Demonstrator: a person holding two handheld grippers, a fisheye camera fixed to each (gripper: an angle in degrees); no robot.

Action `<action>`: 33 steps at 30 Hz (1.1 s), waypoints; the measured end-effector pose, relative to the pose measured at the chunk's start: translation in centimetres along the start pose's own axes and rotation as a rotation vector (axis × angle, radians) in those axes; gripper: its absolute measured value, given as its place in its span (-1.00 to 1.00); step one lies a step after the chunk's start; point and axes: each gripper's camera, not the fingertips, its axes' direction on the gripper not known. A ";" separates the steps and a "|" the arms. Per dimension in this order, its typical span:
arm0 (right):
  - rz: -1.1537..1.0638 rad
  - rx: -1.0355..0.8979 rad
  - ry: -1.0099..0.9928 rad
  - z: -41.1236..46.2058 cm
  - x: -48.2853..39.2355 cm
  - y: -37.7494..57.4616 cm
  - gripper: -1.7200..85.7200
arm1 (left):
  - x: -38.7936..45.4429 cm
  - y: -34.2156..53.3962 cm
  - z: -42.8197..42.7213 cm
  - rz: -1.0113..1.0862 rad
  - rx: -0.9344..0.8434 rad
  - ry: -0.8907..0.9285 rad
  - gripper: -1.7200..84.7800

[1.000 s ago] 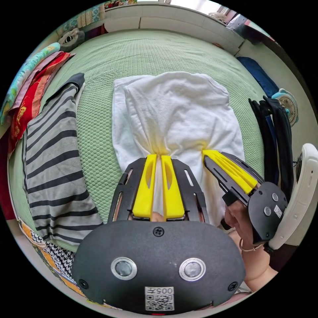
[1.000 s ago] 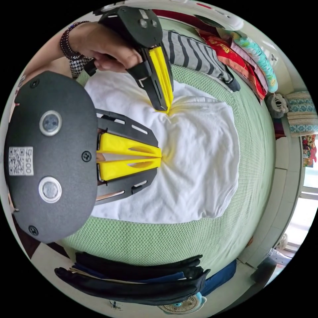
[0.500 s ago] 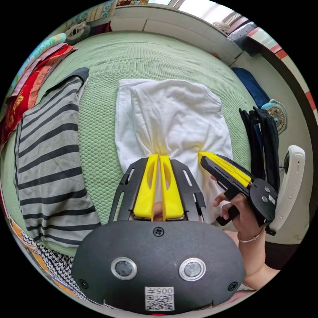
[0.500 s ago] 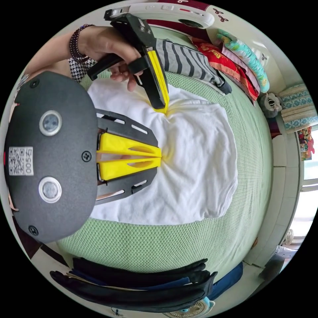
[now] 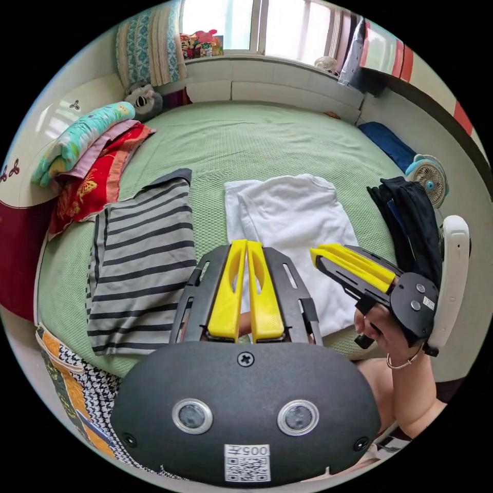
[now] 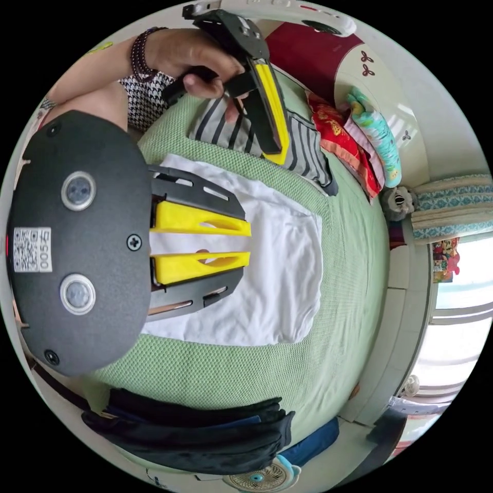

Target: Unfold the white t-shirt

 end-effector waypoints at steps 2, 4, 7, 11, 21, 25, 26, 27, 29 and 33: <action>-0.005 -0.001 -0.060 -0.1 -0.1 0.1 -0.90 | -0.3 0.2 -0.3 -0.017 0.010 0.002 -0.97; -0.023 -0.014 -0.140 -0.1 -0.5 0.2 -0.86 | -0.5 0.5 -0.7 -0.032 0.027 -0.006 -0.97; -0.075 -0.047 -0.169 0.4 -1.8 0.3 -0.79 | -0.7 1.0 -1.4 -0.051 0.056 -0.004 -0.97; -0.136 -0.080 -0.161 1.4 -3.3 0.2 -0.76 | -0.9 1.7 -1.7 -0.059 0.057 0.012 -0.97; -0.238 -0.185 -0.139 3.6 -5.7 0.0 -0.77 | -1.6 3.4 -3.0 -0.071 0.092 0.003 -0.97; -0.253 -0.220 -0.109 5.0 -6.2 0.1 -0.78 | -1.4 3.5 -3.2 -0.062 0.082 -0.006 -0.97; -0.255 -0.219 -0.104 5.1 -6.3 0.0 -0.78 | -1.4 3.6 -3.2 -0.063 0.084 -0.015 -0.97; -0.257 -0.217 -0.095 5.2 -6.4 -0.1 -0.79 | -1.4 3.7 -3.3 -0.064 0.086 -0.018 -0.97; -0.261 -0.213 -0.065 5.4 -6.6 -0.2 -0.81 | -1.4 3.8 -3.4 -0.064 0.087 -0.014 -0.97; -0.306 -0.206 -0.019 5.9 -7.3 -0.2 -0.84 | -1.3 4.2 -3.6 -0.057 0.081 -0.026 -0.97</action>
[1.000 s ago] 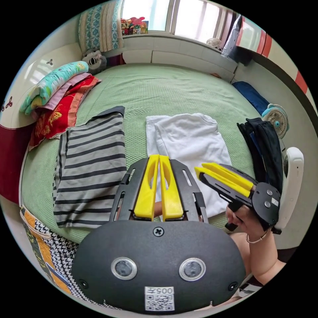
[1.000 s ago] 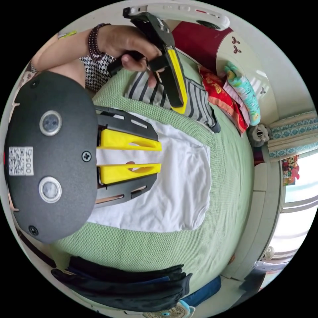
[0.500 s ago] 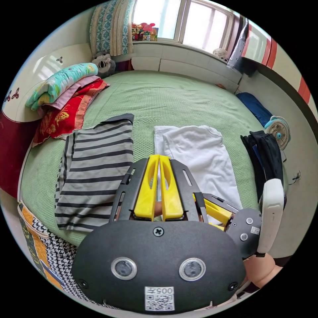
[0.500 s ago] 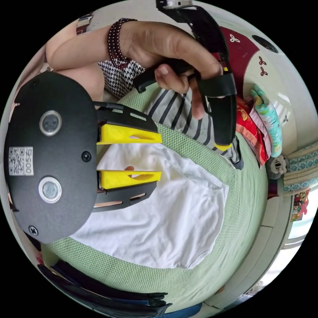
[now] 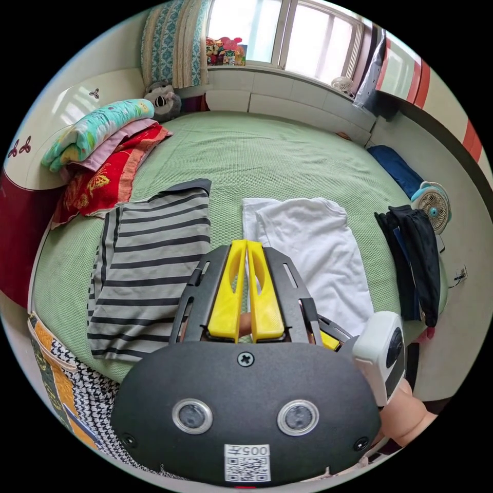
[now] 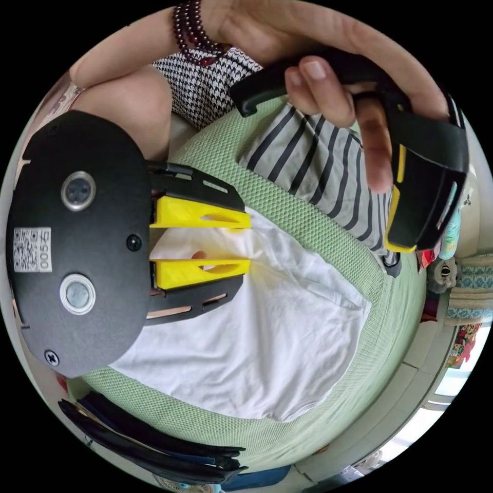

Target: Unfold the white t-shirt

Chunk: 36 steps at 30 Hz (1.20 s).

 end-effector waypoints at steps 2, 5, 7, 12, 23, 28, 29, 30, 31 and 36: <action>-0.001 0.001 0.005 -0.1 0.0 -0.1 -0.85 | 0.0 0.1 -0.1 0.000 -0.003 -0.008 -0.97; 0.046 0.039 -0.013 -1.1 0.8 -0.1 -0.92 | -0.2 0.3 -0.1 -0.001 -0.010 -0.010 -0.97; 0.054 0.086 -0.050 -2.4 1.3 0.2 -0.95 | -0.3 0.4 -0.2 -0.002 -0.010 -0.008 -0.97; 0.066 0.101 -0.115 -3.3 2.1 0.3 -0.95 | -0.1 0.4 -0.3 0.000 -0.006 0.001 -0.97; -0.065 0.067 -0.139 -3.0 -0.4 -0.3 -0.79 | -0.2 0.0 0.0 -0.003 -0.015 0.004 -0.98; -0.130 0.007 -0.079 -0.9 -2.0 -1.0 -0.76 | -0.3 -0.3 0.3 -0.005 -0.022 0.010 -0.97; -0.134 0.003 -0.073 -0.7 -2.1 -1.1 -0.77 | -0.3 -0.4 0.5 -0.001 -0.025 0.011 -0.97; -0.134 0.000 -0.063 -0.5 -2.2 -1.2 -0.77 | -0.1 -0.5 0.6 0.010 -0.028 0.009 -0.97; -0.125 -0.001 -0.061 -0.2 -2.1 -1.4 -0.78 | -0.1 -0.6 0.7 0.015 -0.030 0.006 -0.97; -0.093 -0.016 -0.025 0.8 -1.9 -2.0 -0.87 | -0.1 -1.2 1.3 0.021 -0.044 -0.009 -0.97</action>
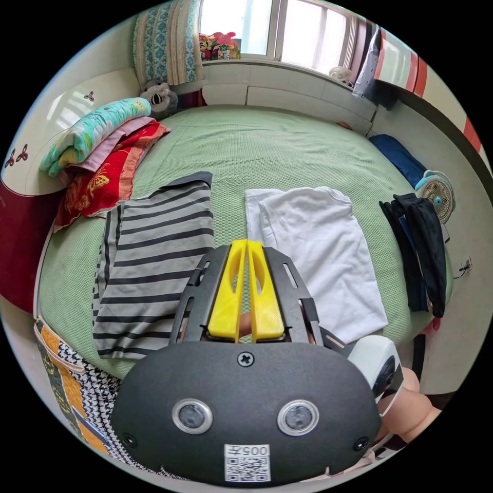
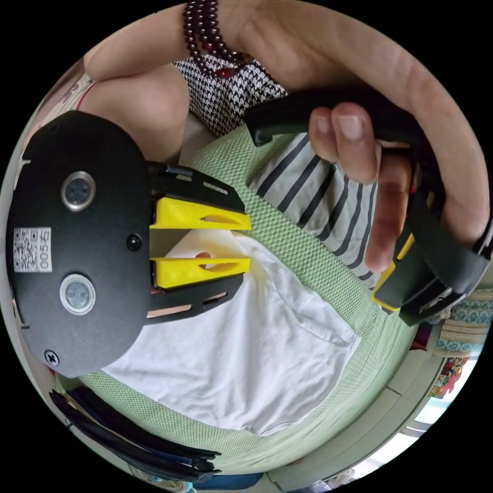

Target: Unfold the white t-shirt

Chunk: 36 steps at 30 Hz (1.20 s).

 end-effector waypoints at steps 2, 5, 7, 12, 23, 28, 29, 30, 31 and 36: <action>-0.005 -0.001 0.004 0.2 0.0 0.0 -0.89 | 0.0 -0.3 0.3 0.005 -0.012 0.026 -0.97; 0.017 0.005 0.006 0.2 0.5 0.1 -0.91 | 0.1 -0.8 0.5 0.010 -0.014 0.032 -0.97; 0.044 0.008 -0.025 0.1 1.5 0.2 -0.97 | 0.0 -1.1 0.7 0.011 -0.012 0.021 -0.97; 0.096 0.045 -0.162 -1.6 3.9 0.7 -0.99 | -0.2 -2.0 1.3 0.010 -0.016 0.025 -0.97; 0.200 0.096 -0.112 -4.3 7.9 2.8 -1.00 | -0.3 -4.6 3.3 0.007 -0.058 -0.011 -0.97; 0.246 0.078 -0.046 -4.1 9.2 3.5 -0.99 | -0.4 -6.0 7.5 0.023 -0.227 0.078 -0.97; 0.249 0.081 -0.063 -4.1 9.3 3.5 -0.99 | -0.5 -6.4 8.6 0.020 -0.272 0.121 -0.97; 0.249 0.090 -0.095 -4.2 9.5 3.6 -0.99 | -0.5 -6.8 9.3 0.022 -0.289 0.153 -0.97; 0.235 0.105 -0.118 -4.4 9.5 3.7 -0.99 | -0.4 -6.9 9.5 0.024 -0.291 0.162 -0.97; 0.139 0.116 -0.106 -5.4 8.7 3.6 -0.87 | 0.4 -8.3 10.7 0.067 -0.311 0.111 -0.97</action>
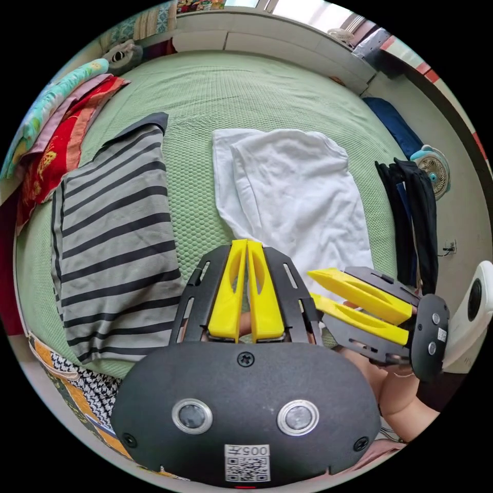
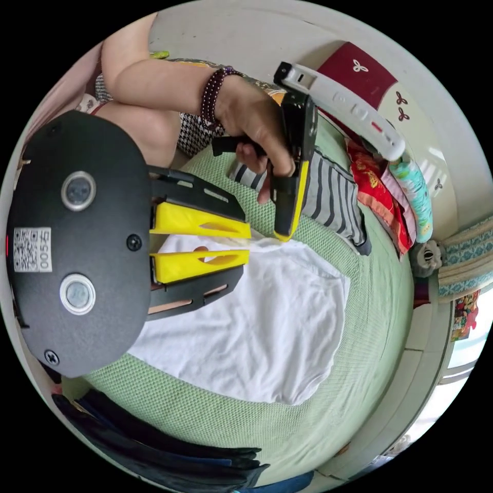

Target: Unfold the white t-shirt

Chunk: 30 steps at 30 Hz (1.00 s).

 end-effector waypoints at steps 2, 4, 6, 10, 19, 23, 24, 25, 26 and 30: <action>-0.024 -0.022 0.011 0.1 -0.2 0.0 -0.81 | 0.1 -0.5 0.2 0.010 -0.003 -0.008 -0.97; -0.033 -0.013 0.009 0.3 -0.4 0.2 -0.77 | 0.0 -0.9 0.1 0.010 0.004 -0.020 -0.97; -0.027 -0.008 -0.002 0.5 -0.5 0.3 -0.77 | -0.2 -1.5 0.3 0.007 -0.001 -0.001 -0.97; -0.056 -0.038 -0.008 1.5 -1.6 0.5 -0.74 | -0.4 -2.4 0.8 0.018 -0.013 0.020 -0.97; 0.007 -0.006 0.075 3.5 -3.8 1.0 -0.70 | -0.9 -3.9 1.1 0.060 -0.016 0.046 -0.97; 0.064 -0.001 0.110 4.5 -3.7 1.0 -0.71 | -0.7 -3.9 0.7 0.084 0.001 0.059 -0.97; 0.077 0.002 0.110 4.8 -3.6 1.0 -0.72 | -0.7 -3.9 0.6 0.091 0.002 0.069 -0.97; 0.084 0.006 0.110 5.0 -3.6 1.0 -0.74 | -0.6 -3.9 0.6 0.094 0.002 0.073 -0.97; 0.087 0.007 0.111 5.1 -3.6 1.0 -0.74 | -0.6 -3.9 0.5 0.099 0.006 0.076 -0.97; 0.140 -0.001 0.155 5.7 -3.1 1.4 -0.85 | -1.1 -3.9 0.2 0.086 0.024 0.070 -0.97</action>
